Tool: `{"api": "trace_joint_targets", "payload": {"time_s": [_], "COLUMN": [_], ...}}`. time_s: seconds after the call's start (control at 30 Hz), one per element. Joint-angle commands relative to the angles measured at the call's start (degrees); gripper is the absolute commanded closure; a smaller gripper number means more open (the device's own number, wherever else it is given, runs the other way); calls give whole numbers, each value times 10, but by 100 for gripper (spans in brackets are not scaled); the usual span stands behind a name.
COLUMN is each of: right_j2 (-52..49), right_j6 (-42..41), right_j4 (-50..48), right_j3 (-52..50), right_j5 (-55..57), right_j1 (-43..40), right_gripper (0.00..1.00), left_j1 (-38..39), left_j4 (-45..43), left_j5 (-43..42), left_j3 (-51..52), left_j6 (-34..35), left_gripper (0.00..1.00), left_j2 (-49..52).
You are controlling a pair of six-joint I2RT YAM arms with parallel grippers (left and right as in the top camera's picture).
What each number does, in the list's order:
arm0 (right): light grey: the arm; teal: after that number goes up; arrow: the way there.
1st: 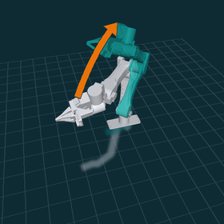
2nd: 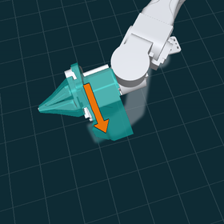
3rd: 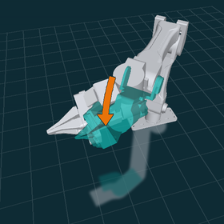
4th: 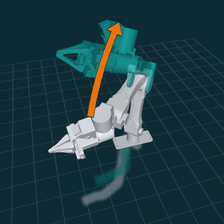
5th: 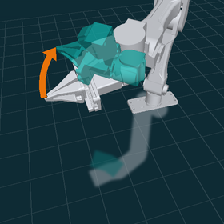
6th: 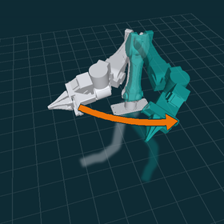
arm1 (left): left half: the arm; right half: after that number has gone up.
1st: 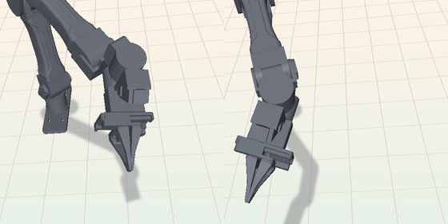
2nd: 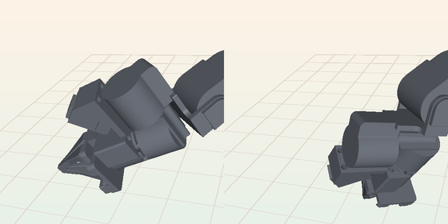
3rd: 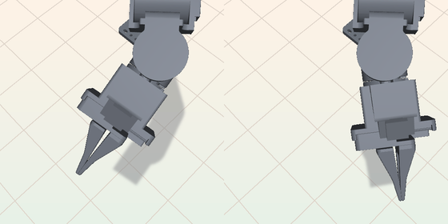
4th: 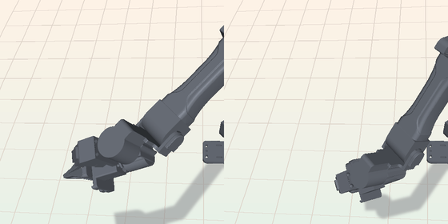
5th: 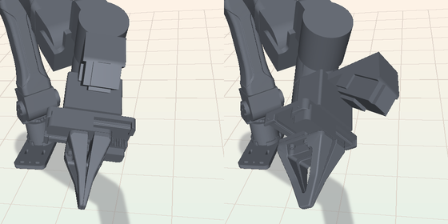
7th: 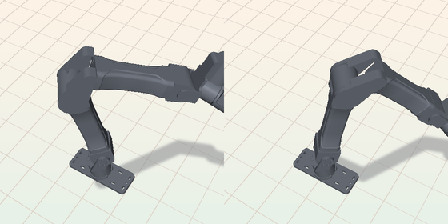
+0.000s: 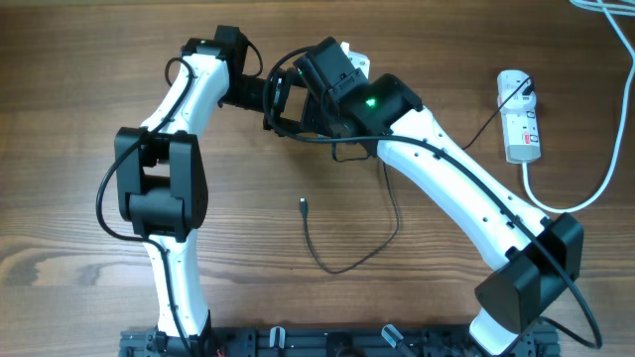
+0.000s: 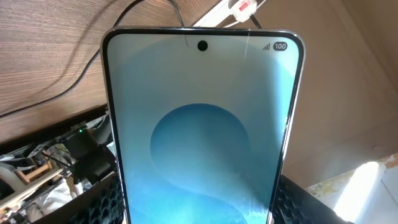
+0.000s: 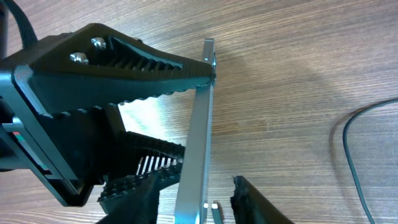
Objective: Plug charger to phone and switch on socket
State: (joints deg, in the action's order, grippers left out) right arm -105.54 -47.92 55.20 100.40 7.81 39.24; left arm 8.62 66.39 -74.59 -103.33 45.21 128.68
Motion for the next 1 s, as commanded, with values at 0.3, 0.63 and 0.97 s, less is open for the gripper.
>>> {"api": "trace_joint_targets", "payload": {"time_s": [0.3, 0.63, 0.97], "right_j2": [-8, -8, -2], "right_j6": [-3, -2, -44], "right_j4": [-2, -1, -2], "right_j3": [9, 9, 10], "right_j5": [12, 10, -2], "right_j1": [2, 2, -6], "right_gripper": [80, 91, 96], "left_j1": [0, 0, 0], "left_j4": [-2, -1, -2], "left_j5": [-12, -12, -12], "left_j3": [2, 2, 2], "left_j6": [5, 5, 5], "left_gripper": [28, 28, 0], "left_j2": [-26, -26, -26]}}
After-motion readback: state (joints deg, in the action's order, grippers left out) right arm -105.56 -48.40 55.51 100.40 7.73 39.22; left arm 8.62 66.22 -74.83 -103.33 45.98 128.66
